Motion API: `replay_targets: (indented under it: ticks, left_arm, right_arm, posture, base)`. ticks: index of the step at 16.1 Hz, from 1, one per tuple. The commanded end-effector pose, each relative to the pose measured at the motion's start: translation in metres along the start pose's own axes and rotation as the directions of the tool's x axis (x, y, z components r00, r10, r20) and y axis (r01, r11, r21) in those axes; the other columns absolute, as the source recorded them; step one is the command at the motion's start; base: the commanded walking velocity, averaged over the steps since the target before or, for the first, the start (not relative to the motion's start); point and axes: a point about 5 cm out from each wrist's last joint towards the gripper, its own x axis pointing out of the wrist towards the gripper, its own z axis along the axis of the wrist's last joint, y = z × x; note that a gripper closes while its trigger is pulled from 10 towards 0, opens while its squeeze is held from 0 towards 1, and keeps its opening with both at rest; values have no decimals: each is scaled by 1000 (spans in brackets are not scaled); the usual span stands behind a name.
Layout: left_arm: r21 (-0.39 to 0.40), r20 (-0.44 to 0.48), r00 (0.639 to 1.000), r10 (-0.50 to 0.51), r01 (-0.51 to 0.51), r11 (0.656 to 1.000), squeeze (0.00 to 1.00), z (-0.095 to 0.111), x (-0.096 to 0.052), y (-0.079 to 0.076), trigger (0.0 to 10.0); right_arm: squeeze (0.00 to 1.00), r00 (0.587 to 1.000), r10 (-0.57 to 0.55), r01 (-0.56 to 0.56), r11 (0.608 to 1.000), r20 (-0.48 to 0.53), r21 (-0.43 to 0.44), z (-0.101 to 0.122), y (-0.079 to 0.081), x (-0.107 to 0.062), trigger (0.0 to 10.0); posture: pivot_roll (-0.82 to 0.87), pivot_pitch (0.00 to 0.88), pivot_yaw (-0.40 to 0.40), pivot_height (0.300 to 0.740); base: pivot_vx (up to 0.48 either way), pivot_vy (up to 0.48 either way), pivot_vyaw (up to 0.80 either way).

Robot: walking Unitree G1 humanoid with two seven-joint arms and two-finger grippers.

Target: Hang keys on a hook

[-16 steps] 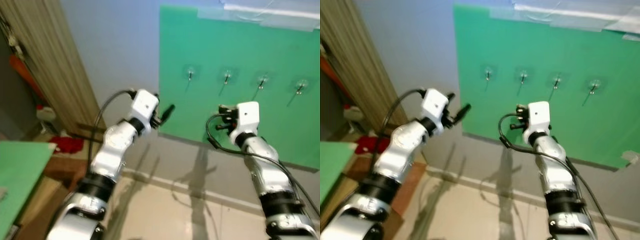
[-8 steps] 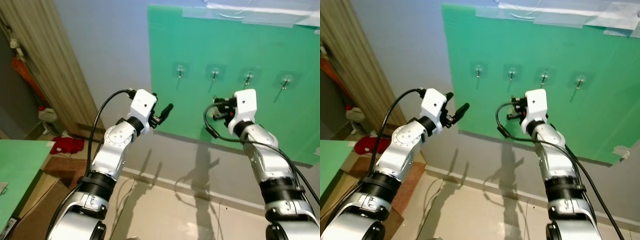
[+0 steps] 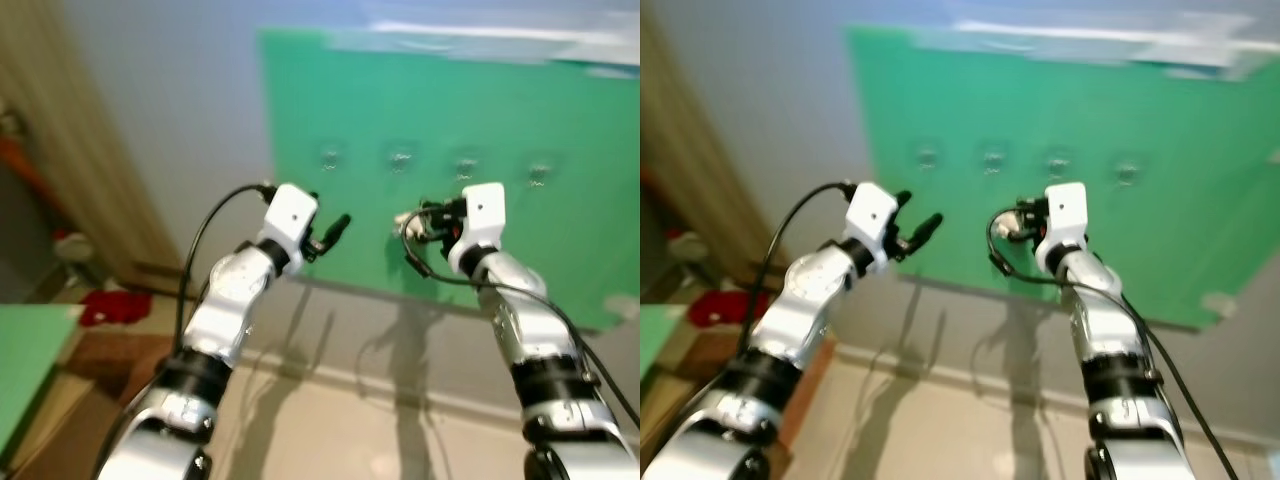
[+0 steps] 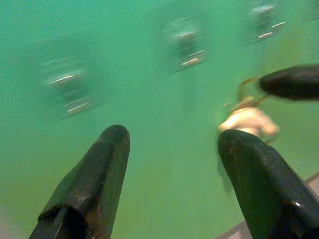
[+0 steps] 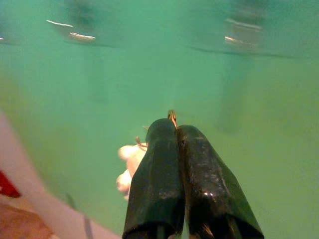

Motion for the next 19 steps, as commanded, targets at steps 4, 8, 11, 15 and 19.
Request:
replay_targets:
  ticks: [4, 8, 11, 15, 19]
  left_arm:
    - [-11, -21, 999, 27, -28, 1000, 0, -3, -5, 10, 10000]
    - [-18, -19, 999, 34, -35, 999, 0, -3, -7, 10, 10000]
    - [-24, -19, 999, 32, -33, 999, 0, -3, -8, 9, 10000]
    - [-32, -16, 999, 29, -29, 999, 0, -2, -8, 7, 10000]
    - [-37, -21, 999, 26, -27, 999, 0, -4, -9, 6, 10000]
  right_arm:
    - [0, 1000, 31, -31, 1000, -1, -1, 3, 9, 2, 0]
    - [0, 982, 188, -189, 982, 17, 3, 12, 26, -1, 0]
    - [0, 955, 295, -294, 955, 28, -25, 26, 39, 2, 0]
    - [0, 952, 298, -297, 955, 74, -27, 46, 37, 9, 0]
    - [0, 966, 222, -223, 975, 132, -6, 59, 26, 12, 0]
  posture:
    - [-56, 0, 68, 740]
    - [-55, 0, 61, 740]
    - [-56, 0, 55, 740]
    - [-50, 0, 41, 740]
    - [-44, 0, 35, 740]
  base:
    - [131, -199, 0]
    - [0, 0, 0]
    - [0, 0, 0]
    - [0, 0, 0]
    - [0, 0, 0]
